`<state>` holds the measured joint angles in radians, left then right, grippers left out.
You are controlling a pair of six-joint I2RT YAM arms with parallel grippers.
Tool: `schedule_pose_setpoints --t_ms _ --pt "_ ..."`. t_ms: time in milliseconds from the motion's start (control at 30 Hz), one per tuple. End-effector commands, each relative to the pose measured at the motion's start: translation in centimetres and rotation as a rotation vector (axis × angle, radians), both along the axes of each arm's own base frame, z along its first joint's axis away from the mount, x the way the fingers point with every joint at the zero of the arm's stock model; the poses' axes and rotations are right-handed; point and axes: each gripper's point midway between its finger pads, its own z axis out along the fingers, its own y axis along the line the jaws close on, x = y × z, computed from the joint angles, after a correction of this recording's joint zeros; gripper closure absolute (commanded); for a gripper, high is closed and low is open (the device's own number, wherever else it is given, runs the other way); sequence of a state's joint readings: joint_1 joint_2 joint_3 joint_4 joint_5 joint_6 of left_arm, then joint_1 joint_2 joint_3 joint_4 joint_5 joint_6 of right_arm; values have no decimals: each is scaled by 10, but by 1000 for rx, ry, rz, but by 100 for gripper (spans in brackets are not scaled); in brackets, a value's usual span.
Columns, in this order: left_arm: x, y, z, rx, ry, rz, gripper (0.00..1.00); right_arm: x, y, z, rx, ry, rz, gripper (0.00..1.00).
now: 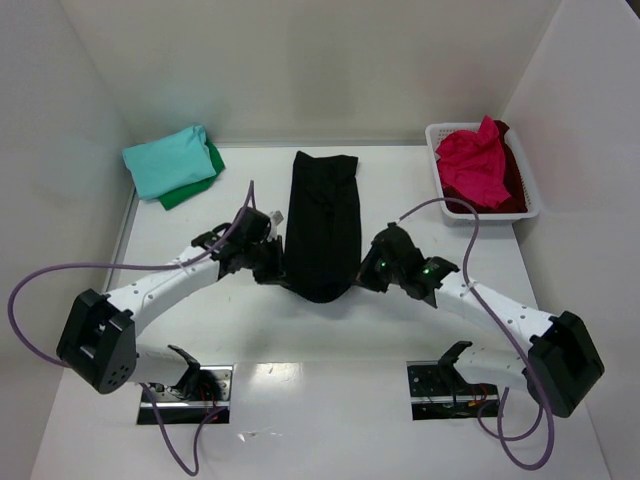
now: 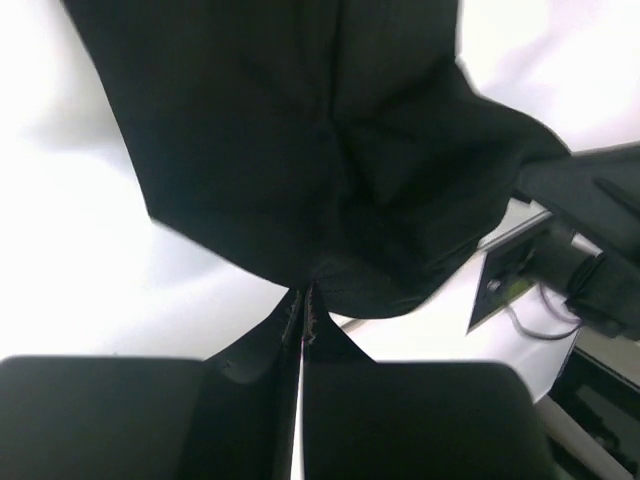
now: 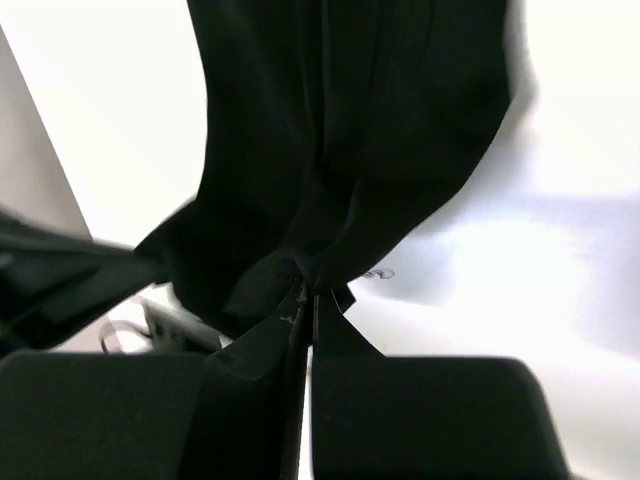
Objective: Fold and stack the t-shirts
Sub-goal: Fold the folded rectangular tshirt in 1/3 of the way
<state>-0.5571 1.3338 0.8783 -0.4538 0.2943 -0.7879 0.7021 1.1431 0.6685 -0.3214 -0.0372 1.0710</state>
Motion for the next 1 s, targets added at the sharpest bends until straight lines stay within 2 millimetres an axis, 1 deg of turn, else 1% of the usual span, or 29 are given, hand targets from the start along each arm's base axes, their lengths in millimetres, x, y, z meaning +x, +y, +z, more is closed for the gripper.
schedule_pose_setpoints --t_ms 0,33,67,100,133,167,200,233,267,300,333,367,400,433,467,500,533,567,600,633,667,700,733,767,800,833,867,933,967 --pt "19 4 11 19 -25 -29 100 28 -17 15 -42 -54 -5 100" --pt "25 5 6 41 -16 -43 100 33 -20 16 -45 -55 -3 100" --pt "39 3 15 24 -39 -42 100 45 -23 18 -56 -62 -7 100" --pt "44 -1 18 17 -45 -60 100 50 -22 19 -56 -64 2 100" --pt "52 2 10 38 -30 -63 100 57 -22 21 -65 -71 5 100" --pt "60 3 11 32 -32 -60 100 70 -19 23 -69 -70 10 100" --pt "73 0 20 24 -62 -58 100 75 -16 23 -86 -81 31 100" --pt "78 -4 14 24 -41 -63 100 84 -15 25 -81 -86 34 100" --pt "88 -2 14 28 -49 -57 100 93 -12 30 -75 -97 39 100" --pt "97 2 14 31 -56 -49 100 102 -14 21 -84 -81 37 100" --pt "107 -4 14 22 -56 -53 100 107 -13 19 -76 -69 38 100" --pt "115 -3 16 15 -63 -54 100 118 -11 26 -66 -91 39 100" --pt "125 2 15 18 -70 -42 100 128 -16 18 -74 -75 18 100" --pt "130 0 9 6 -46 -45 100 133 -17 15 -77 -73 25 100" --pt "135 -2 9 1 -54 -60 100 142 -15 22 -66 -84 22 100" --pt "146 -2 15 -7 -75 -65 100 148 -18 20 -74 -85 20 100" --pt "153 0 5 2 -49 -56 100 156 -22 11 -80 -67 15 100" --pt "158 -1 3 8 -49 -67 100 163 -17 18 -66 -79 23 100" --pt "165 1 1 13 -51 -66 100 170 -22 16 -67 -76 8 100" --pt "177 1 -1 12 -55 -57 100 176 -24 7 -80 -60 6 100" --pt "180 -2 -2 2 -52 -63 100 182 -22 10 -77 -68 6 100" --pt "185 2 -4 3 -49 -52 100 185 -19 7 -72 -61 12 100" --pt "187 2 -15 12 -35 -61 100 187 -18 2 -80 -56 19 100" --pt "193 4 -15 11 -39 -52 100 192 -14 -5 -74 -46 28 99" --pt "192 3 -20 7 -24 -56 100 193 -17 -12 -73 -28 25 99" --pt "197 8 -28 13 -14 -50 100 198 -15 -13 -71 -34 25 99" --pt "199 12 -29 14 -14 -41 100 201 -14 -21 -76 -19 25 99" --pt "202 14 -36 8 3 -36 100 205 -12 -26 -77 -13 38 99" --pt "200 13 -41 3 21 -41 100 209 -10 -29 -78 -11 39 99"
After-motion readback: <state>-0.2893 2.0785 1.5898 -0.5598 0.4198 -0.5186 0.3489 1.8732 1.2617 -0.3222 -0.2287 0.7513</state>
